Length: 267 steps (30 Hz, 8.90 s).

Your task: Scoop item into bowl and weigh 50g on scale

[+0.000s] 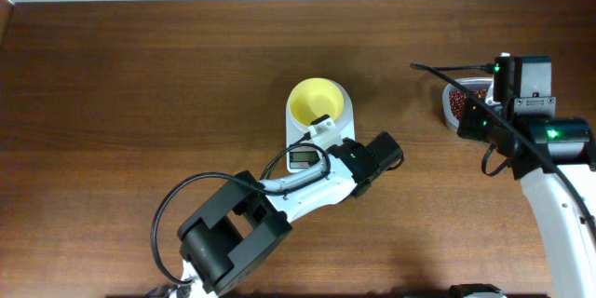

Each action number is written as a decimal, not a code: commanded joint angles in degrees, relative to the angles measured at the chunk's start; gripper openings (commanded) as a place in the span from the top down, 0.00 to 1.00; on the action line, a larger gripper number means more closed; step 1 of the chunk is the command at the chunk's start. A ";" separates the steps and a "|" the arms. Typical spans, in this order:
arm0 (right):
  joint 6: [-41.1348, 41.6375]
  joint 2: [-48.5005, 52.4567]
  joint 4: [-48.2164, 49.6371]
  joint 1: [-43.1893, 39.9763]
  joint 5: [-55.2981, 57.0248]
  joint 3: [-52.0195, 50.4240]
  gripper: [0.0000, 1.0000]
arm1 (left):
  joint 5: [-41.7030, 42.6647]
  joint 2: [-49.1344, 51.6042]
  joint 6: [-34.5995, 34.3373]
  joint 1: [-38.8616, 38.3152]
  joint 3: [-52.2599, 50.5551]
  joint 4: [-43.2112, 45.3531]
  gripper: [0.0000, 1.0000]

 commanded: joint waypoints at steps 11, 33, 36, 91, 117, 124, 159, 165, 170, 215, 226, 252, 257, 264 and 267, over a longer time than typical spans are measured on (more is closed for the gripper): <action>0.00 0.02 0.20 0.28 -0.35 1.18 0.96 | -1.40 1.27 -0.74 0.02 -0.28 0.94 1.00; -0.02 0.02 -0.68 0.28 -0.35 1.18 0.96 | -0.66 1.49 -0.72 0.02 -0.28 -0.11 1.00; -0.02 0.02 -0.68 0.28 -0.35 1.18 0.96 | 0.04 1.49 -0.72 0.04 -0.28 0.13 1.00; 0.20 0.02 -0.68 0.28 -0.96 1.18 0.96 | 2.25 5.35 -0.26 0.02 -0.28 2.10 1.00; 0.31 0.02 -0.68 0.28 -0.96 1.18 0.96 | 10.80 6.23 -0.28 3.21 -0.55 1.20 1.00; 1.03 0.02 -0.68 0.28 -0.96 1.18 0.96 | 9.99 6.34 -0.28 3.21 -1.14 1.40 1.00; 0.98 0.02 -0.66 0.28 -0.28 1.18 0.96 | 6.47 -2.12 1.49 1.68 -1.01 -0.66 1.00; 1.01 0.02 -0.63 0.28 -0.28 1.18 0.96 | 6.49 -5.81 1.86 1.68 -1.01 -1.68 1.00; 0.98 0.02 -0.63 0.28 -0.31 1.18 0.96 | 6.49 -6.82 1.88 1.68 -1.01 -2.49 1.00; 1.03 0.02 0.52 0.28 -0.31 1.18 0.96 | 47.30 -39.67 94.03 28.65 -3.41 -18.43 0.01; 1.05 0.02 -0.04 0.28 -0.35 1.18 0.96 | 45.59 -61.31 87.52 28.63 -21.88 -8.66 0.01; 1.05 0.02 -1.07 0.28 -0.74 1.18 0.96 | 46.62 -57.07 90.23 26.82 -23.30 -3.48 0.01; 1.05 0.02 -1.07 0.28 -0.74 1.18 0.96 | 46.62 -57.07 90.18 26.82 -23.30 -3.37 0.01; 1.03 0.02 -1.07 0.28 -0.72 1.18 0.96 | 46.60 -57.07 90.20 26.82 -23.30 -3.39 0.01; 1.03 0.02 -1.07 0.28 -0.74 1.18 0.96 | 46.60 -57.07 90.18 26.82 -23.30 -3.39 0.01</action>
